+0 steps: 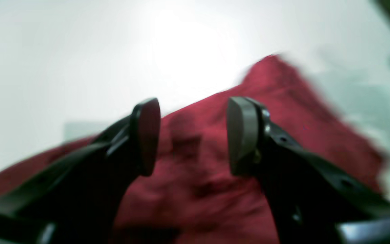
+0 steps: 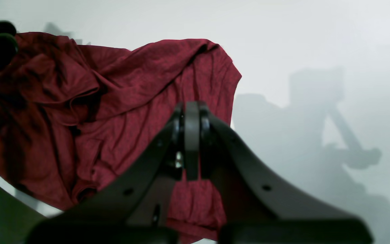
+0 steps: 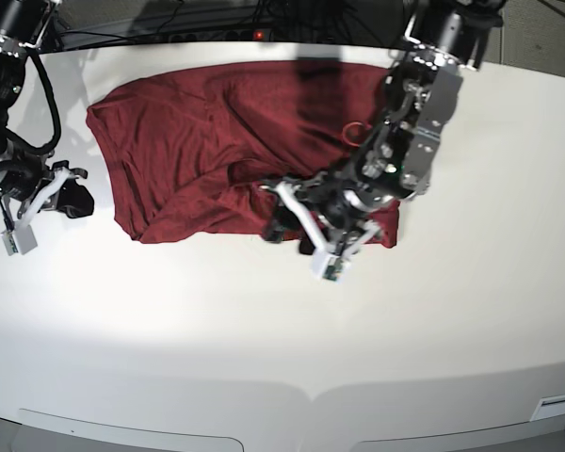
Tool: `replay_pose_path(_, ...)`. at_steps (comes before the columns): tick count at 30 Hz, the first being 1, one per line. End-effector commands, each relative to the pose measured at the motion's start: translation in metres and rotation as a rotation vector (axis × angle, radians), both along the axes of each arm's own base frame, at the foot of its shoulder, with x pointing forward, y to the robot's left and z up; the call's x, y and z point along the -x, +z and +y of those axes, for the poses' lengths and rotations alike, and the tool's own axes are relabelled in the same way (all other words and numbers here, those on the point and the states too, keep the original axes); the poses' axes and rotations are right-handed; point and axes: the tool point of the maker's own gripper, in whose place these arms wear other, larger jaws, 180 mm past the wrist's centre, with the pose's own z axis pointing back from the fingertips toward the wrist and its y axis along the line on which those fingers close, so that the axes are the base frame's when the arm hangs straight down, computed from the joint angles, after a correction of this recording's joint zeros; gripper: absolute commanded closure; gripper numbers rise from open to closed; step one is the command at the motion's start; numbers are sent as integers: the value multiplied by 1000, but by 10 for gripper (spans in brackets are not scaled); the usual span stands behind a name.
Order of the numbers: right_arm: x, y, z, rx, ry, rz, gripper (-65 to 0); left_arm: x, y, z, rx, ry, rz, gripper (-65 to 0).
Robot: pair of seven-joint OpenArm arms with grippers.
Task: Fold the T-shirt properly
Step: 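Grasp the bunched fabric in the shirt's middle with the left gripper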
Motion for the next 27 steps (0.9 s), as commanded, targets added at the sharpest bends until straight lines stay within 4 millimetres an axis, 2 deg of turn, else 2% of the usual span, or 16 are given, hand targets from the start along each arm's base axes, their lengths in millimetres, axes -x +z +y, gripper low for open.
replay_pose_path(1, -8, 15, -4, 10, 5, -52, 0, -5, 12, -1, 20, 0, -34, -307)
replay_pose_path(5, -8, 16, -4, 10, 5, -55, 0, 7, -11, 24, -25, 43, 10, -307)
replay_pose_path(7, -8, 16, -4, 9, 4, -56, 0, 14, -19, 31, -20, 55, 39, -307)
replay_pose_path(14, -8, 16, -4, 9, 5, -55, 0, 39, -40, 36, -36, 53, 103, -307)
replay_pose_path(16, -8, 16, -4, 9, 5, -56, 0, 46, -41, 31, 10, 58, 129, -307)
replay_pose_path(20, -8, 16, -4, 9, 5, -55, 0, 52, -24, 5, 143, 1, 95, -307)
replay_pose_path(24, -8, 16, -4, 9, 5, -54, 0, 49, -5, -23, 227, -17, 49, -307)
replay_pose_path(27, -8, 15, -4, 11, 5, -50, 0, 44, 5, -38, 226, -16, -4, -307)
